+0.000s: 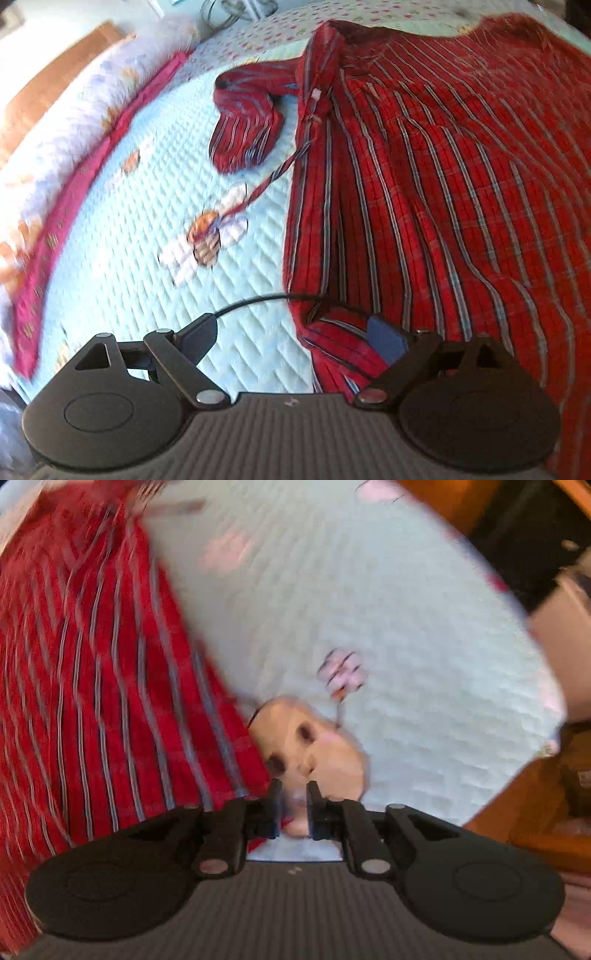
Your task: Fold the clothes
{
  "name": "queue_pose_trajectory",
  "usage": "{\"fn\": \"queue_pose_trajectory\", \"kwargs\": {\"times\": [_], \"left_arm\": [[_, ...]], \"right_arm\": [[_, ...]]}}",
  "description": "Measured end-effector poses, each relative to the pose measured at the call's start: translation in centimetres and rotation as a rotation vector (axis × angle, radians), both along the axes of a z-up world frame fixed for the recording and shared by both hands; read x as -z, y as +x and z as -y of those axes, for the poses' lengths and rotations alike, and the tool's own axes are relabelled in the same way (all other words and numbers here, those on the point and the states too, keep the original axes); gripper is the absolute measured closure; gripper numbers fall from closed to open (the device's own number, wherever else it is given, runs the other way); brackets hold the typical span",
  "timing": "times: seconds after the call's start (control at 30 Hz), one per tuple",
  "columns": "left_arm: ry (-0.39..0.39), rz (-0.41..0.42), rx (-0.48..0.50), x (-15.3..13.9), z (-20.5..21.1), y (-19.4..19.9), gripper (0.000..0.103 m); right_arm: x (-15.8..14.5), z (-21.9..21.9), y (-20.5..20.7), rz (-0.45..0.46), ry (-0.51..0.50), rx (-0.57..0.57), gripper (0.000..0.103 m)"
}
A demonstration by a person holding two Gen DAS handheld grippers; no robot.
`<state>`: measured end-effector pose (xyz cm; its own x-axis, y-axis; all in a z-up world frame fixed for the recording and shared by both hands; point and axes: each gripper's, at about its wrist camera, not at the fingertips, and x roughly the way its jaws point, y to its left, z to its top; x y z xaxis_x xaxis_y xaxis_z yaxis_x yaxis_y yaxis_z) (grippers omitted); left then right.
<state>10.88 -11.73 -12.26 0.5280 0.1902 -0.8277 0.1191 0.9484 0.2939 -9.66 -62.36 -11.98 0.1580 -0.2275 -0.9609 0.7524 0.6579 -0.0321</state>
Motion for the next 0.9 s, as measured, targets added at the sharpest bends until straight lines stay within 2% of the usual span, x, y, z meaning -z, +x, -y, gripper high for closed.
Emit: {"fn": "queue_pose_trajectory", "kwargs": {"times": [0.07, 0.13, 0.17, 0.23, 0.33, 0.43, 0.47, 0.5, 0.57, 0.6, 0.67, 0.77, 0.83, 0.9], "left_arm": [[-0.081, -0.033, -0.040, 0.0, -0.8, 0.0, 0.011], [-0.157, -0.064, -0.081, 0.0, -1.6, 0.0, 0.011], [-0.169, -0.073, -0.104, 0.4, -1.7, 0.3, 0.011], [-0.200, -0.078, -0.152, 1.2, -1.9, 0.8, 0.011], [-0.303, -0.129, -0.224, 2.8, -2.7, 1.9, 0.011], [-0.375, -0.187, -0.316, 5.0, -3.9, 2.3, 0.016], [-0.403, -0.188, -0.331, 5.2, -4.4, 2.2, 0.026], [-0.428, -0.189, -0.339, 5.2, -4.9, 2.1, 0.047], [-0.424, -0.199, -0.268, 4.3, -5.3, 2.1, 0.076], [-0.407, -0.209, -0.249, 3.9, -5.6, 2.2, 0.080], [-0.389, -0.228, -0.225, 3.3, -6.2, 2.2, 0.080], [-0.420, -0.273, -0.204, 3.4, -7.1, 2.3, 0.077], [-0.458, -0.269, -0.212, 3.1, -7.7, 2.1, 0.077], [-0.491, -0.262, -0.196, 2.6, -8.0, 1.4, 0.072]], "right_arm": [[-1.6, -1.0, 1.7, 0.043, -0.068, -0.021, 0.085], [-2.8, -3.0, 4.6, 0.084, -0.137, -0.117, 0.080], [-3.1, -4.2, 6.2, 0.108, -0.160, -0.173, 0.079], [-3.5, -6.0, 8.9, 0.174, -0.151, -0.249, 0.078], [-3.1, -8.6, 12.0, 0.267, -0.080, -0.307, 0.072], [-2.2, -11.1, 14.8, 0.343, 0.033, -0.321, 0.072], [-1.6, -12.0, 16.1, 0.365, 0.075, -0.324, 0.072], [-1.2, -12.9, 17.1, 0.383, 0.117, -0.334, 0.072], [-1.6, -15.8, 17.1, 0.415, 0.186, -0.398, 0.072], [-1.6, -17.4, 17.3, 0.434, 0.236, -0.465, 0.071], [-1.4, -20.9, 17.7, 0.462, 0.380, -0.619, 0.070], [0.2, -26.6, 19.9, 0.467, 0.667, -0.863, 0.057], [1.7, -30.8, 20.4, 0.444, 0.782, -0.979, 0.054], [3.4, -33.9, 21.1, 0.417, 0.839, -1.051, 0.054]]}}
